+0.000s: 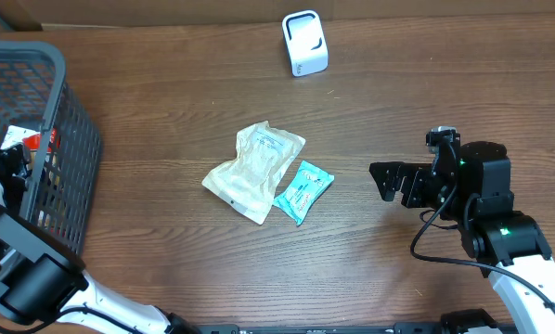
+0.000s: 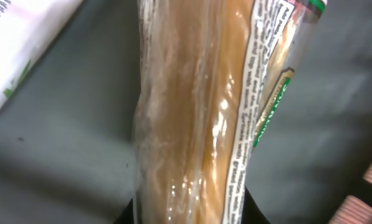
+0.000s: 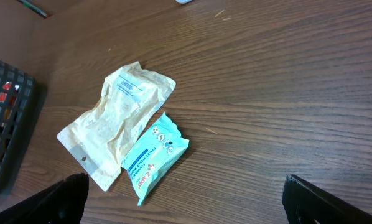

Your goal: Scan the item barcode

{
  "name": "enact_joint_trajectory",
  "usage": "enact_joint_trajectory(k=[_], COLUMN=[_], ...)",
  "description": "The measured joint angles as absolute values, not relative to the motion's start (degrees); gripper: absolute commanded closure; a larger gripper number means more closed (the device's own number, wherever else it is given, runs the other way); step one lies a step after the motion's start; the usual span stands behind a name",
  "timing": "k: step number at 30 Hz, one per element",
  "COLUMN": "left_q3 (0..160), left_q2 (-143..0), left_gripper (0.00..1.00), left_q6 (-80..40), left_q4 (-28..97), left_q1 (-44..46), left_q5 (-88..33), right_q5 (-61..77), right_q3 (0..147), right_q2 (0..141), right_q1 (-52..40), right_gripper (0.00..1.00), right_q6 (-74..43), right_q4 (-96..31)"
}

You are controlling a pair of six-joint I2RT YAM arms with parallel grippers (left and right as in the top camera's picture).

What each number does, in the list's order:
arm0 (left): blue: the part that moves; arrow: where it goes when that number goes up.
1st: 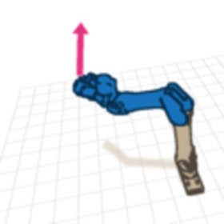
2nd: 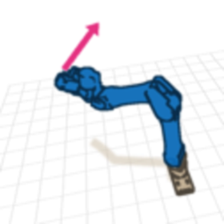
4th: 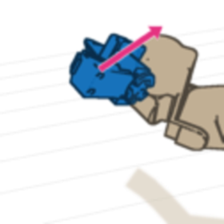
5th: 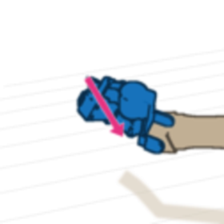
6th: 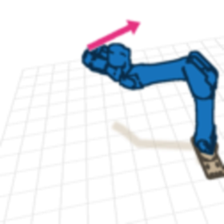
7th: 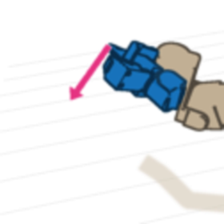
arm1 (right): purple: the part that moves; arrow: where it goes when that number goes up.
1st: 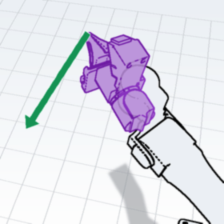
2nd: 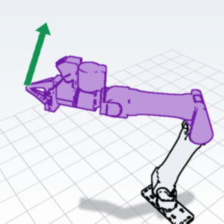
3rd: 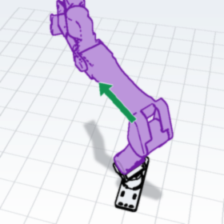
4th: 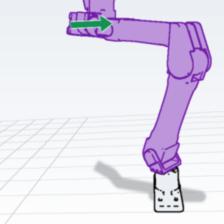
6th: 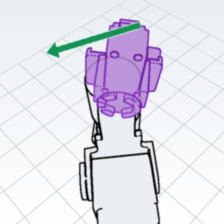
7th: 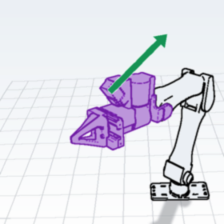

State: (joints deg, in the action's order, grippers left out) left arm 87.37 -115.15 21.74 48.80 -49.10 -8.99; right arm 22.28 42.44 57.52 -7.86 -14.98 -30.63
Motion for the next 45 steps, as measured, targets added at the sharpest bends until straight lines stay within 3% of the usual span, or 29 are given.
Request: enact_joint_trajectory(k=[13,26,34,45], left_q3=[117.7,129.8,129.2,103.0], left_q2=[-113.0,-89.3,-85.9,-95.8], left_gripper=[0.96,0.96,0.96,0.96], left_q6=[14.6,3.9,-3.7,-3.9], left_q4=[59.3,65.8,80.2,74.1], left_q1=[-44.6,-32.1,-20.1,1.8], left_q5=[-9.7,-14.6,-14.3,-13.6], right_q5=[22.3,22.3,22.3,22.3], right_q3=[42.4,42.4,42.4,42.4], right_q2=[57.5,57.5,57.5,57.5], right_q1=[-7.9,-7.9,-7.9,-7.9], right_gripper=[0.0,0.0,0.0,0.0], right_q6=[-15.0,-15.0,-15.0,-15.0], right_q4=[-30.6,-30.6,-30.6,-30.6])
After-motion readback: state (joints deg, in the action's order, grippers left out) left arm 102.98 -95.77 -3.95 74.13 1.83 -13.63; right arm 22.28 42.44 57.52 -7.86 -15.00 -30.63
